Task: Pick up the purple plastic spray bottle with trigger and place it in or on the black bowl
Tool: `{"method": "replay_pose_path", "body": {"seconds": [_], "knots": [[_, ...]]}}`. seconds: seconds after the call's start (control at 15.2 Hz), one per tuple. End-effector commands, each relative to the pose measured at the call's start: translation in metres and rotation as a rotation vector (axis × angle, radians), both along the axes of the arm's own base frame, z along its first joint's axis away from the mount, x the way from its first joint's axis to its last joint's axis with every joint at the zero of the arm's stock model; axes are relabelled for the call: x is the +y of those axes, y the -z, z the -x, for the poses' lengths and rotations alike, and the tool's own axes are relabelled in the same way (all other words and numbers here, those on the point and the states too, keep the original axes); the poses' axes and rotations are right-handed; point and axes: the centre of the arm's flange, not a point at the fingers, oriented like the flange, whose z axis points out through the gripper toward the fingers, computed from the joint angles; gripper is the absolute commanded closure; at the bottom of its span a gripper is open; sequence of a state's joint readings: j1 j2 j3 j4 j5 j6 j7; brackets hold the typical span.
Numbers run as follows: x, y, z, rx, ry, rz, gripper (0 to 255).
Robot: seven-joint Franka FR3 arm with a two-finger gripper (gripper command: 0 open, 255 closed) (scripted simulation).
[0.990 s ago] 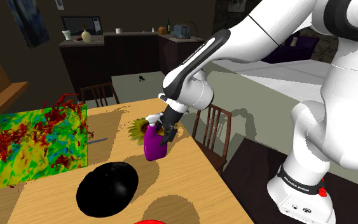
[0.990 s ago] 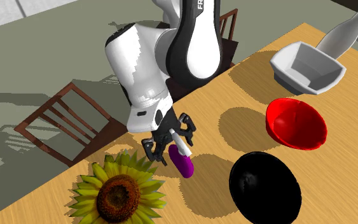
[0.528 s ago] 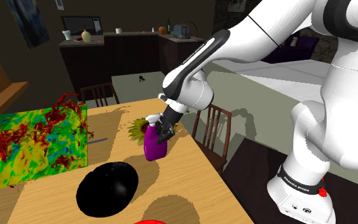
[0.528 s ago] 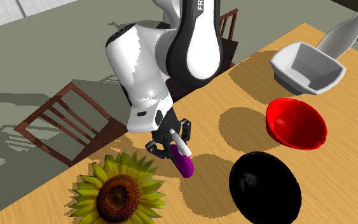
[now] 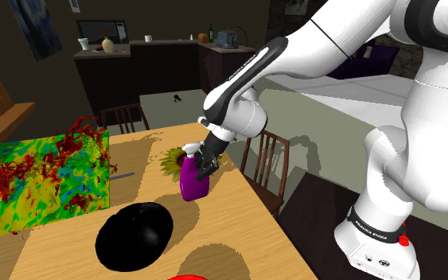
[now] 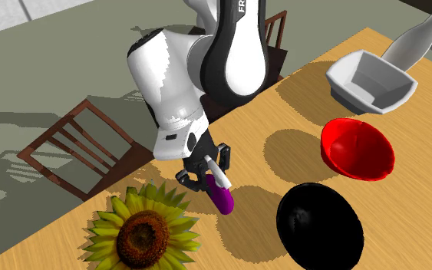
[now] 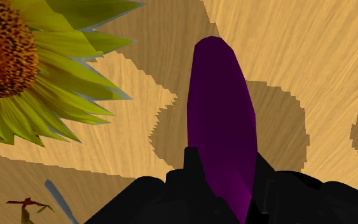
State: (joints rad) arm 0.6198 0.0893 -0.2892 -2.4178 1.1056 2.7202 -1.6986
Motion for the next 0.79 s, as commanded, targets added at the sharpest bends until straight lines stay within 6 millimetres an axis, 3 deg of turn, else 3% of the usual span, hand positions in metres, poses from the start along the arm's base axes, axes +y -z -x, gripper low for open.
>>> {"method": "replay_pose_path", "body": {"seconds": [0.0,0.73], "knots": [[0.0,-0.005,0.0,0.0,0.0,0.0,255],[0.0,-0.063,0.0,0.0,0.0,0.0,255]]}}
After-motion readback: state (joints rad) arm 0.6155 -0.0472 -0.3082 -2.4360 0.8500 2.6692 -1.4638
